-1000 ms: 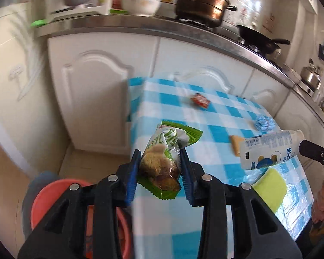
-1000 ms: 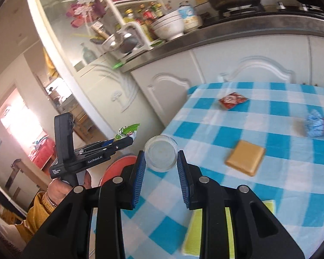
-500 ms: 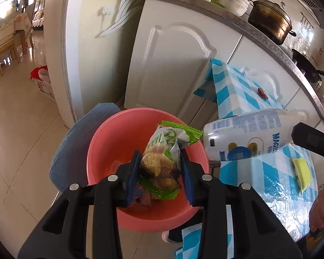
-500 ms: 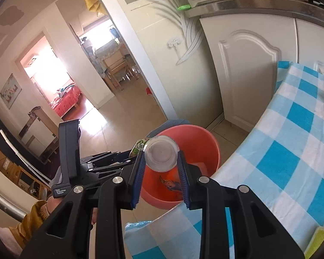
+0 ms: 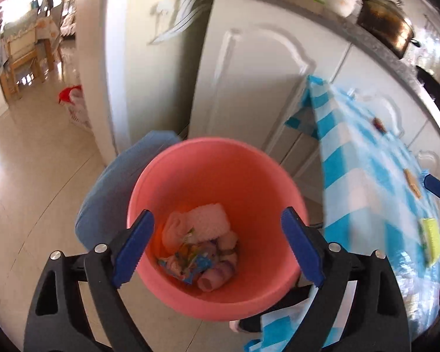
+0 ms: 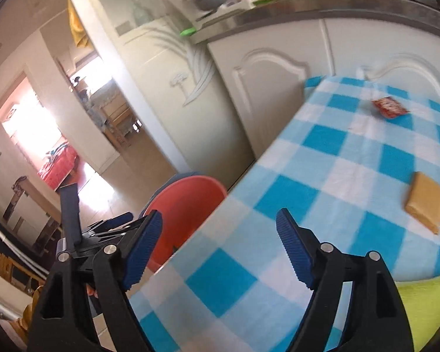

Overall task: Collect trash
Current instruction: 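Grasp the red snack packet with the left tool while the right tool grasps the blue cloth bundle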

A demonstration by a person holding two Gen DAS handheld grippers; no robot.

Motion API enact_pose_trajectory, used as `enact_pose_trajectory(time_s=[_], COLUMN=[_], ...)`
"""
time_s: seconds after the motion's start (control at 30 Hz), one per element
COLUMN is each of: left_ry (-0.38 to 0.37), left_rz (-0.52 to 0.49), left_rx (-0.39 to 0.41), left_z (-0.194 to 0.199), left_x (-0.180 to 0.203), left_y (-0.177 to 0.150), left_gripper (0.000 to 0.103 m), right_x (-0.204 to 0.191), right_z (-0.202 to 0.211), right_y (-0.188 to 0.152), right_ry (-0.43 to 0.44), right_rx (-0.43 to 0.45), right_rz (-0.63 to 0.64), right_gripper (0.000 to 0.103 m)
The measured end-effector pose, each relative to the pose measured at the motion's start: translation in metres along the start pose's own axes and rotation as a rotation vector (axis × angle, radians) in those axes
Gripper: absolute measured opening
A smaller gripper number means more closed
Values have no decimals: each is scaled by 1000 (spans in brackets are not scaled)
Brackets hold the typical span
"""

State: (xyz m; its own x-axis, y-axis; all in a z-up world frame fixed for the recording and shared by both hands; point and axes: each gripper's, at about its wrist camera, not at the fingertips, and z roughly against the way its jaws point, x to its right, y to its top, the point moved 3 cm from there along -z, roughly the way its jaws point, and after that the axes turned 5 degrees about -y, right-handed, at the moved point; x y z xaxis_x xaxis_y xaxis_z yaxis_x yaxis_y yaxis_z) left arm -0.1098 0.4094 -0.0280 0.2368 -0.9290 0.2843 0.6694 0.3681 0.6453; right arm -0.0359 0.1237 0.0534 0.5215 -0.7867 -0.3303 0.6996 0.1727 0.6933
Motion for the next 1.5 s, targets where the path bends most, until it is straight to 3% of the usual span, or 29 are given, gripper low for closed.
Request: enact_pose_trajectory(time_s=[0.2, 0.43, 0.63, 0.8, 1.0, 1.17, 1.27, 1.3, 1.33, 1.4, 1.5], left_ry=[-114, -247, -310, -265, -231, -209, -217, -206, -199, -204, -205], left_rz=[-86, -329, -517, -634, -705, -674, -654, -654, -651, -618, -606], left_rx=[86, 87, 59, 28, -37, -132, -119, -132, -154, -161, -163], left_z=[20, -7, -63, -123, -180, -220, -225, -230, -234, -238, -240], left_x=[65, 187, 291, 352, 385, 386, 386, 387, 387, 384, 383], left_y=[36, 66, 85, 101, 108, 115, 123, 124, 124, 127, 128], left_gripper=[94, 95, 95, 95, 95, 95, 94, 91, 77, 65, 61], right_x=[102, 212, 280, 315, 338, 342, 342, 342, 342, 342, 341], right_z=[85, 133, 139, 131, 106, 79, 67, 65, 63, 60, 59], right_y=[5, 3, 1, 6, 20, 27, 29, 29, 29, 28, 25], right_ry=[-214, -431, -468, -467, -435, -425, -456, -471, -482, -489, -504], right_rx=[168, 216, 198, 185, 135, 71, 32, 23, 20, 12, 17], right_rz=[-161, -319, -400, -378, -349, -310, -279, -271, -266, -262, -253], right_gripper=[90, 91, 93, 93, 93, 93, 93, 93, 93, 93, 93])
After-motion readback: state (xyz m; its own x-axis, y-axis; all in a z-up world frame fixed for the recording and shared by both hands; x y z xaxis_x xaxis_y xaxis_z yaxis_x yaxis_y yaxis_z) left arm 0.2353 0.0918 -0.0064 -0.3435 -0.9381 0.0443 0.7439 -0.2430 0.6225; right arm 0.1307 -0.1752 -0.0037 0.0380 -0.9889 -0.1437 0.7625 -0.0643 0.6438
